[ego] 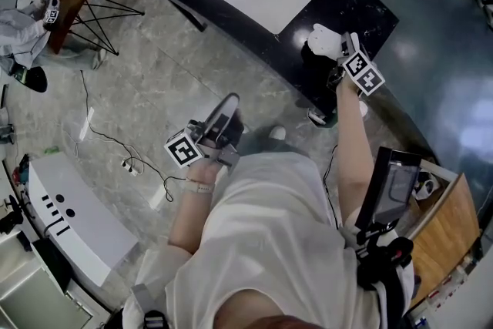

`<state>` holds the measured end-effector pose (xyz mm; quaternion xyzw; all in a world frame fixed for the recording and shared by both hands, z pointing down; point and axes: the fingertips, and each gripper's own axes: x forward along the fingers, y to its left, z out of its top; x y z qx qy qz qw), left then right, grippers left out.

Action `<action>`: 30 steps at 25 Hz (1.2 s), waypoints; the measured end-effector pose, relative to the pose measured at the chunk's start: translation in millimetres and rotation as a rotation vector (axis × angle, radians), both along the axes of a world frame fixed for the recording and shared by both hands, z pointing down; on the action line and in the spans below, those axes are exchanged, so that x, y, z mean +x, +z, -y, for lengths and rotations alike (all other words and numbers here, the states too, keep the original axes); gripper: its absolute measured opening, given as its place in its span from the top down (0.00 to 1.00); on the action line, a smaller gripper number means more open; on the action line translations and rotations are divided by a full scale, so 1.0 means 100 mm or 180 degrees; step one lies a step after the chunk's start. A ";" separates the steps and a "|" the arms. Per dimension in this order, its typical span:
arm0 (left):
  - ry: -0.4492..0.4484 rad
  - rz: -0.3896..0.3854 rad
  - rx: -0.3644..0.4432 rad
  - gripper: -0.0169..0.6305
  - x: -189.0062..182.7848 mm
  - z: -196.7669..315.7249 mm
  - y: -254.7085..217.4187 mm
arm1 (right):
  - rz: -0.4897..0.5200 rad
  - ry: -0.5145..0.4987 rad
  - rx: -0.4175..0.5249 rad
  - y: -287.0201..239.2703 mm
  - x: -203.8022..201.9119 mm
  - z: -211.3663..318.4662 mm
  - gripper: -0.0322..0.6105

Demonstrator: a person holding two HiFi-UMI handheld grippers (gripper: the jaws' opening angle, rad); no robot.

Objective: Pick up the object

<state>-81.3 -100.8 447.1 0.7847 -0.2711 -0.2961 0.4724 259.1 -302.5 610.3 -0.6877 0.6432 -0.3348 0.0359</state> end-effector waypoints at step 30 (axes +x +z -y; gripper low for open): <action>0.0359 -0.0092 0.0348 0.96 0.36 -0.18 -0.39 | 0.2327 -0.1087 0.0732 -1.64 -1.44 -1.14 0.59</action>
